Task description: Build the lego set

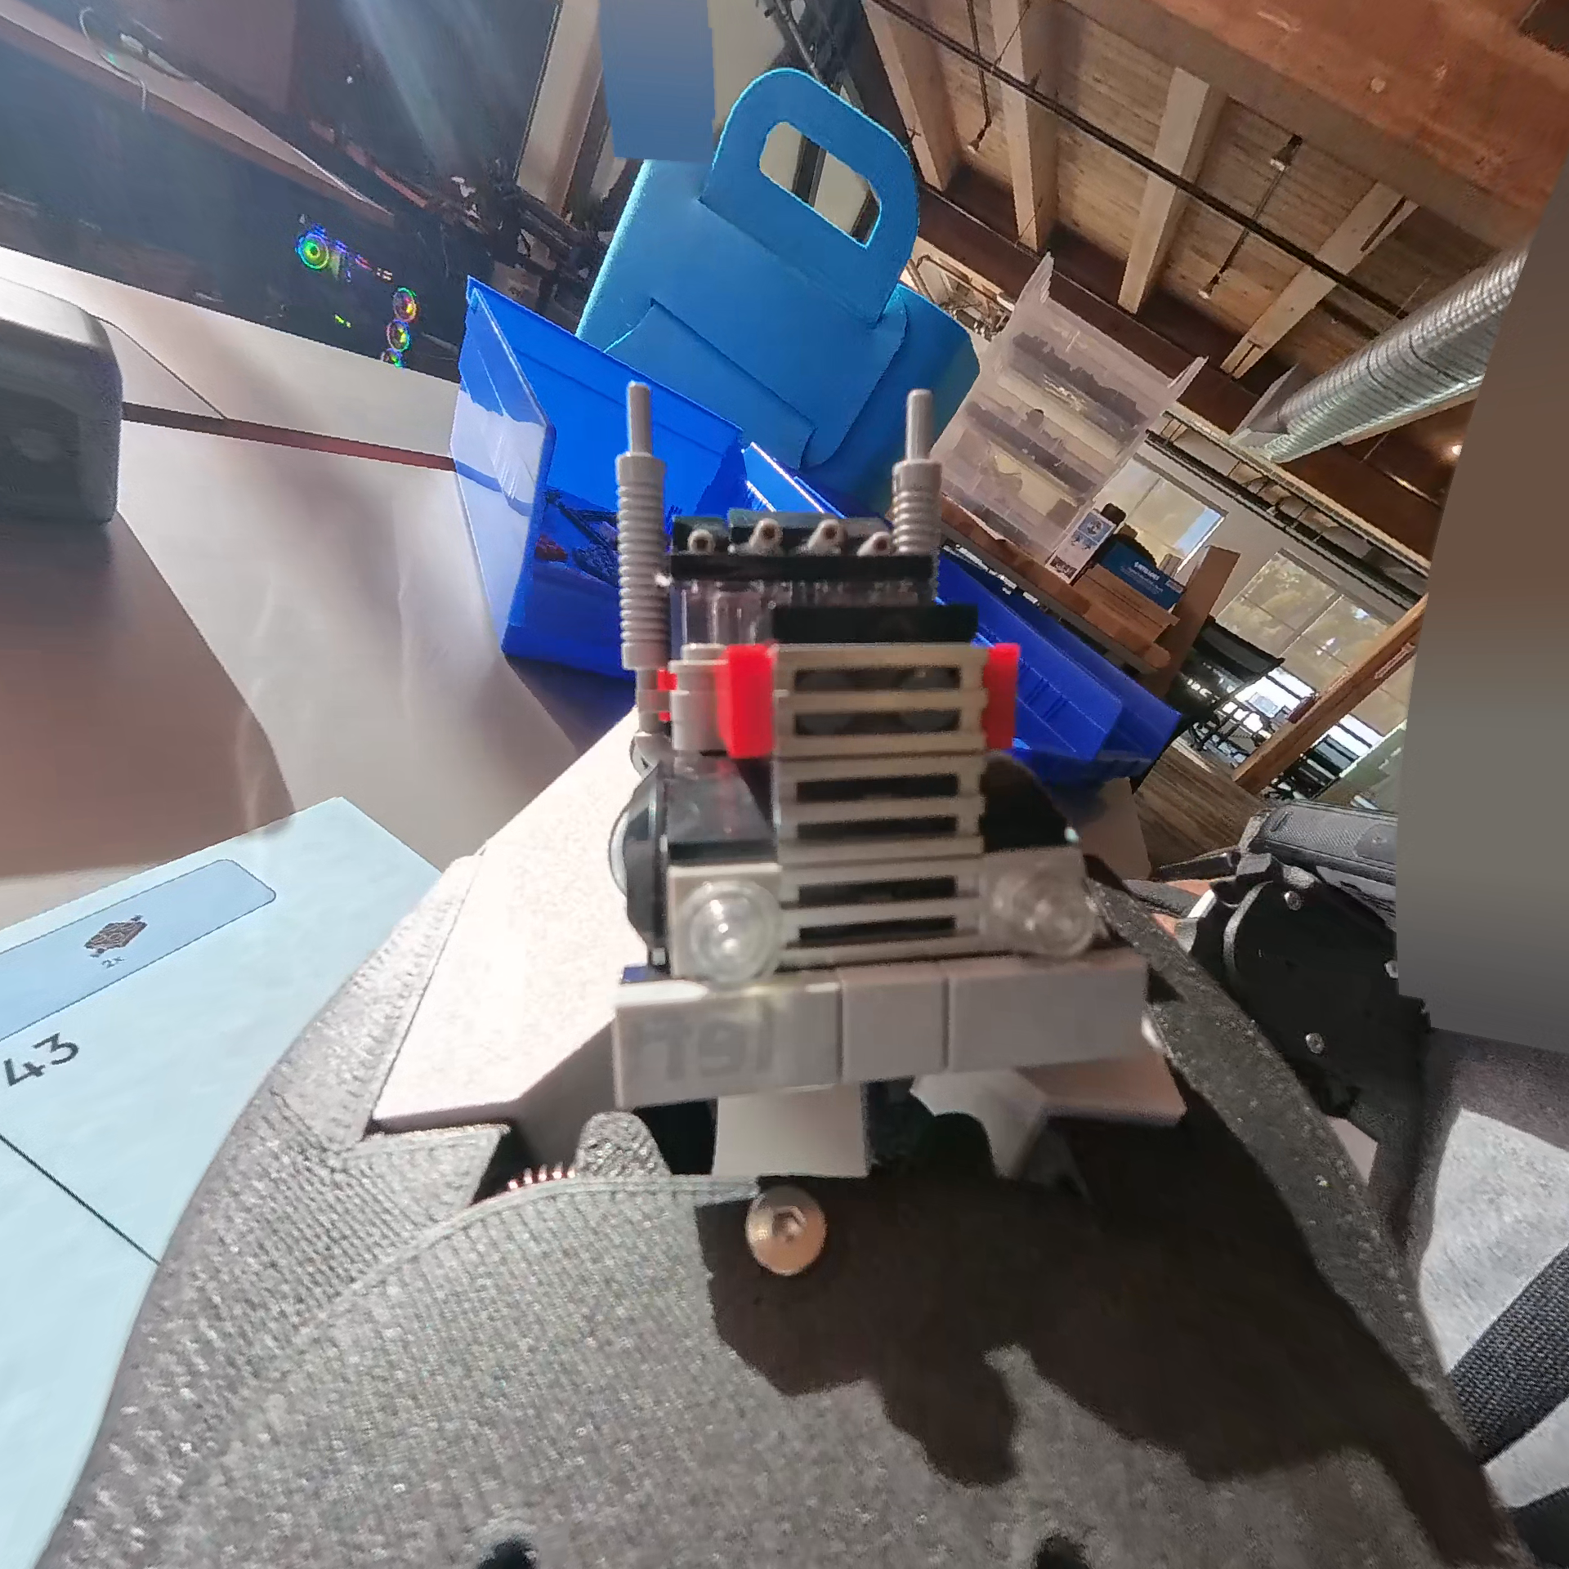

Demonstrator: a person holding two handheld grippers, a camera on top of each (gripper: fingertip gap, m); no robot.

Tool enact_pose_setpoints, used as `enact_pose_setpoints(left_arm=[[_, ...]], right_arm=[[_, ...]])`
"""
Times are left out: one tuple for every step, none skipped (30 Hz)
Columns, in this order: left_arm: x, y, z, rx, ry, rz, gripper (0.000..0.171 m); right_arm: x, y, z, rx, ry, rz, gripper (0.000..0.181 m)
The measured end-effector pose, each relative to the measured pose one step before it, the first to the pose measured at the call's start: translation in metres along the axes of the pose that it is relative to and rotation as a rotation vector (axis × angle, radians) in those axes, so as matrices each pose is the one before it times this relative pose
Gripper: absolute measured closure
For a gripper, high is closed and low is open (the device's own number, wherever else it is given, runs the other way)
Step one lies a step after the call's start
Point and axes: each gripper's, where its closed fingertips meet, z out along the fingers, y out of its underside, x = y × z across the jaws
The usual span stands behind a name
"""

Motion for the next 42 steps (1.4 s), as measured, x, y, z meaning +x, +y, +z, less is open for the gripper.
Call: enact_pose_setpoints(left_arm=[[-0.00119,-0.00069,-0.00047,0.00174,-0.0005,-0.0091,0.119],[-0.00160,-0.00043,-0.00031,-0.00110,-0.0027,-0.0079,0.119],[-0.00204,0.00033,0.00009,-0.00552,-0.0055,-0.0066,0.119],[-0.00193,0.00112,0.00066,-0.01056,-0.0052,-0.0078,0.119],[-0.00173,0.00154,0.00150,-0.01269,-0.0039,-0.0125,0.118],[-0.00229,0.00139,0.00197,-0.01110,-0.0089,-0.0166,0.118],[-0.00296,0.00138,0.00250,-0.00978,-0.0128,-0.0219,0.118],[-0.00309,0.00224,0.00291,-0.01547,-0.0107,-0.0307,0.118],[-0.00320,0.00305,0.00312,-0.02048,-0.0093,-0.0376,0.118],[-0.00319,0.00256,0.00279,-0.01801,-0.0081,-0.0385,0.117],[-0.00245,0.00158,0.00203,-0.01131,-0.0054,-0.0342,0.117],[-0.00169,0.00079,0.00139,-0.00485,-0.0009,-0.0304,0.117],[-0.00084,0.00008,0.00069,-0.00043,0.0040,-0.0265,0.118],[-0.00049,-0.00039,0.00031,0.00191,0.0056,-0.0226,0.118],[-0.00020,-0.00068,-0.00008,0.00298,0.0075,-0.0212,0.117],[0.00000,-0.00081,-0.00009,0.00314,0.0097,-0.0219,0.117],[-0.00036,-0.00069,-0.00004,0.00109,0.0088,-0.0248,0.118],[-0.00090,-0.00087,0.00014,0.00015,0.0071,-0.0296,0.117],[-0.00109,-0.00106,0.00059,-0.00009,0.0080,-0.0358,0.116],[-0.00076,-0.00129,0.00109,-0.00119,0.0115,-0.0392,0.117],[-0.00064,-0.00109,0.00201,-0.00521,0.0126,-0.0414,0.117],[-0.00089,-0.00102,0.00288,-0.01030,0.0123,-0.0414,0.117],[-0.00104,-0.00112,0.00359,-0.01267,0.0107,-0.0402,0.117],[-0.00151,-0.00133,0.00408,-0.01350,0.0070,-0.0382,0.118],[-0.00093,-0.00169,0.00453,-0.01161,0.0077,-0.0335,0.117],[-0.00042,-0.00159,0.00477,-0.01128,0.0095,-0.0251,0.117],[0.00021,-0.00113,0.00489,-0.01208,0.0106,-0.0168,0.116],[-0.00002,-0.00105,0.00471,-0.00867,0.0099,-0.0106,0.116],[-0.00011,-0.00096,0.00405,-0.00308,0.0098,-0.0047,0.116],[-0.00083,-0.00066,0.00308,0.00210,0.0070,-0.0035,0.116],[-0.00086,-0.00038,0.00177,0.00836,0.0076,-0.0062,0.116],[-0.00076,-0.00061,0.00079,0.01691,0.0089,-0.0069,0.117],[-0.00034,-0.00110,-0.00031,0.02416,0.0105,-0.0042,0.117],[-0.00070,-0.00074,-0.00072,0.02131,0.0037,-0.0004,0.117],[0.00021,-0.00100,-0.00090,0.01811,-0.0018,0.0074,0.117],[0.00160,-0.00202,-0.00111,0.02164,-0.0032,0.0237,0.117],[0.00174,-0.00239,-0.00109,0.02000,-0.0083,0.0385,0.118],[0.00050,-0.00165,-0.00091,0.01497,-0.0179,0.0394,0.118],[0.00065,-0.00112,-0.00096,0.01278,-0.0138,0.0322,0.118],[0.00140,-0.00003,-0.00091,0.00836,-0.0062,0.0263,0.118],[0.00070,0.00060,-0.00073,0.00359,-0.0087,0.0238,0.117],[0.00052,0.00022,-0.00077,0.00658,-0.0083,0.0221,0.118]], right_arm=[[0.00728,-0.00117,-0.00165,0.0118,0.0277,0.0058,0.168],[0.01371,0.00115,-0.00471,0.0126,0.0557,0.0137,0.168],[0.02165,0.00528,-0.00680,-0.0025,0.0898,0.0232,0.168],[0.02929,0.00866,-0.00751,-0.0192,0.1225,0.0309,0.169],[0.03327,0.01086,-0.00626,-0.0327,0.1409,0.0299,0.169],[0.03053,0.01163,-0.00323,-0.0419,0.1309,0.0171,0.168],[0.02158,0.01292,0.00052,-0.0574,0.0905,0.0051,0.168],[0.01159,0.01275,0.00271,-0.0659,0.0487,-0.0041,0.168],[0.00555,0.00462,0.00155,-0.0245,0.0307,-0.0086,0.166],[0.00045,0.00067,0.00022,-0.0090,0.0076,-0.0034,0.167],[-0.00088,-0.00061,-0.00015,-0.0044,0.0024,-0.0061,0.167],[-0.00239,-0.00152,-0.00055,0.0023,-0.0076,-0.0100,0.167],[-0.00247,-0.00176,-0.00086,0.0071,-0.0158,0.0053,0.164],[-0.00235,-0.00224,-0.00120,0.0126,-0.0251,0.0231,0.157],[-0.00248,-0.00162,-0.00128,0.0130,-0.0334,0.0289,0.149],[-0.00176,-0.00069,-0.00131,0.0101,-0.0333,0.0271,0.144],[0.00039,-0.00036,-0.00140,0.0132,-0.0236,0.0266,0.141],[0.00090,0.00003,-0.00139,0.0118,-0.0248,0.0284,0.138],[-0.00035,0.00073,-0.00140,0.0067,-0.0346,0.0285,0.138],[-0.00120,0.00083,-0.00140,0.0044,-0.0389,0.0217,0.138],[-0.00035,0.00039,-0.00145,0.0056,-0.0279,0.0120,0.139],[0.00162,0.00058,-0.00087,0.0018,-0.0126,0.0075,0.141],[0.00122,0.00103,0.00008,-0.0047,-0.0127,0.0026,0.143],[-0.00039,0.00052,0.00079,-0.0048,-0.0188,-0.0025,0.147],[-0.00227,0.00005,0.00127,-0.0040,-0.0249,-0.0055,0.150],[-0.00298,0.00106,0.00180,-0.0120,-0.0262,-0.0087,0.154],[-0.00196,0.00209,0.00230,-0.0175,-0.0171,-0.0150,0.157],[0.00014,0.00089,0.00163,-0.0078,-0.0058,-0.0165,0.157],[0.00114,-0.00065,0.00056,0.0031,-0.0048,-0.0030,0.157],[0.00490,-0.00152,-0.00018,0.0090,0.0133,0.0060,0.157],[0.00870,-0.00339,-0.00152,0.0229,0.0338,0.0093,0.158],[0.00930,-0.00572,-0.00267,0.0347,0.0317,0.0159,0.158],[0.01008,-0.00879,-0.00353,0.0510,0.0342,0.0222,0.158],[0.00993,-0.01196,-0.00376,0.0675,0.0361,0.0236,0.158],[0.00689,-0.01290,-0.00257,0.0708,0.0237,0.0217,0.158],[0.00464,-0.01263,-0.00140,0.0697,0.0197,0.0179,0.158],[0.00404,-0.01201,-0.00031,0.0700,0.0266,0.0103,0.158],[0.00216,-0.00916,0.00094,0.0557,0.0210,0.0031,0.158],[0.00140,-0.00490,0.00209,0.0302,0.0204,-0.0016,0.158],[0.00255,-0.00267,0.00178,0.0201,0.0304,-0.0091,0.158],[0.00140,-0.00100,0.00123,0.0120,0.0231,-0.0143,0.158],[0.00149,-0.00028,0.00065,0.0093,0.0223,-0.0129,0.158]])
